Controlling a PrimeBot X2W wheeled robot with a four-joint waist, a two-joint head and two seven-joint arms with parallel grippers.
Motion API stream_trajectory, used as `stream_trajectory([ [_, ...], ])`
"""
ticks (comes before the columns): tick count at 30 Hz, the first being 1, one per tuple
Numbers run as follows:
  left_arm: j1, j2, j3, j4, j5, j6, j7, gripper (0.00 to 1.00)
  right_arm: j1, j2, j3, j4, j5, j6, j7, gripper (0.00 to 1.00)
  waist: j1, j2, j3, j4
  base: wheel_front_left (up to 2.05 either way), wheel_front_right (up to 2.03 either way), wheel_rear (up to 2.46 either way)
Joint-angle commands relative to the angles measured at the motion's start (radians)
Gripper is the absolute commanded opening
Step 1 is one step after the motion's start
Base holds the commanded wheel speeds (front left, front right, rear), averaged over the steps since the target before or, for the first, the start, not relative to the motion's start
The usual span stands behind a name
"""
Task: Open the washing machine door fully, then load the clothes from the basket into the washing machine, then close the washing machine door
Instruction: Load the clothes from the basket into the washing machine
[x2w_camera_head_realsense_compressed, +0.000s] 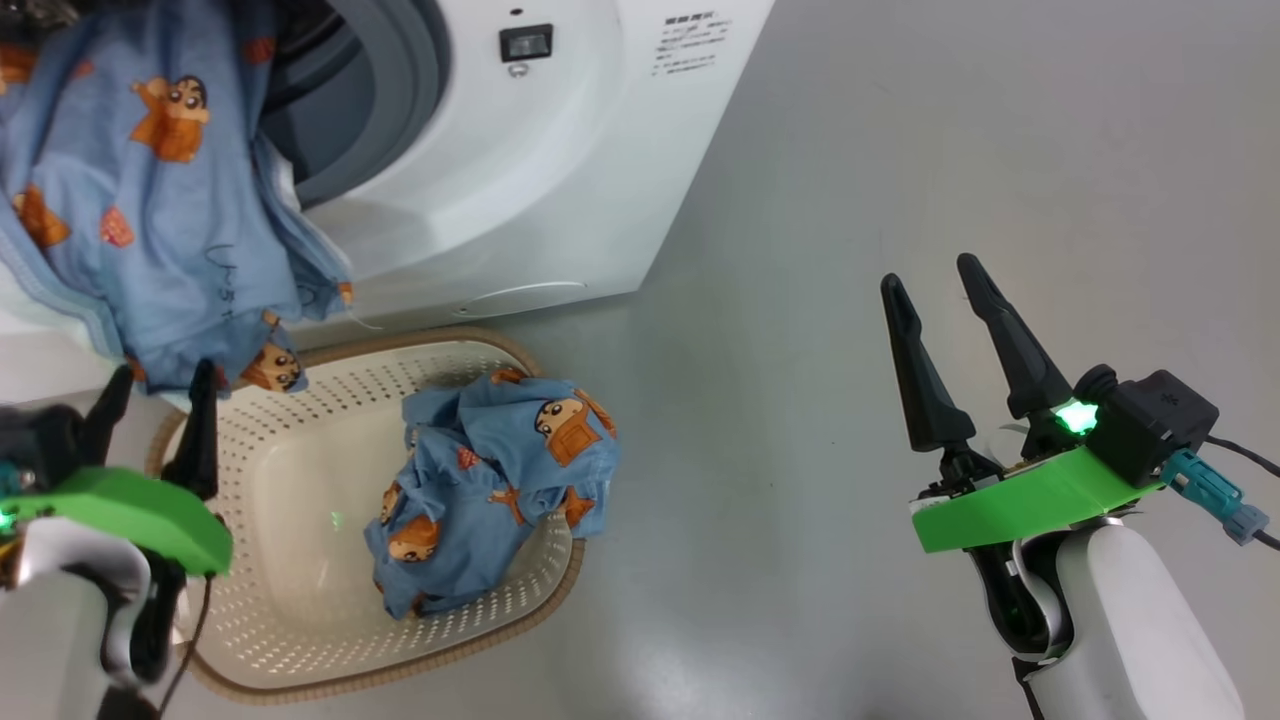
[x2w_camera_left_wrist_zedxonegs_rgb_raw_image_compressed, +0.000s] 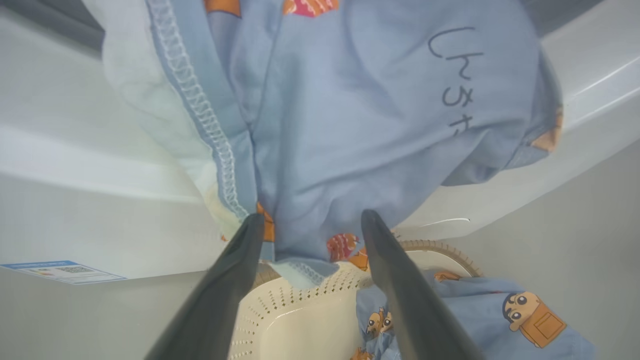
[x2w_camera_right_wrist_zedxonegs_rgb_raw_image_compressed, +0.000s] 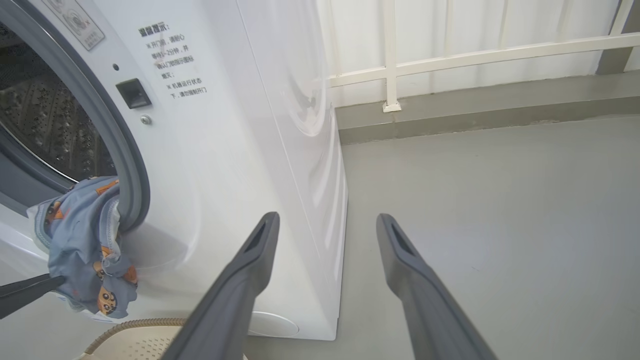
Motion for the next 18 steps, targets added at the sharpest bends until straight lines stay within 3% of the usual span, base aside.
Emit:
stream_trajectory([
  [1,-0.053,0.040,0.021,0.039,0.003,-0.011,-0.003,1.00,0.003,0.007,0.025,-0.031,-0.002,0.002,-0.005,1.00,0.0000,0.0000,0.009,-0.012,0.00,0.00,0.00],
  [18,-0.346,0.045,-0.102,0.409,-0.067,-0.027,-0.049,1.00,-0.010,0.025,0.016,-0.044,0.001,0.002,-0.005,1.00,0.0000,0.0000,0.053,-0.046,0.00,0.00,0.00],
])
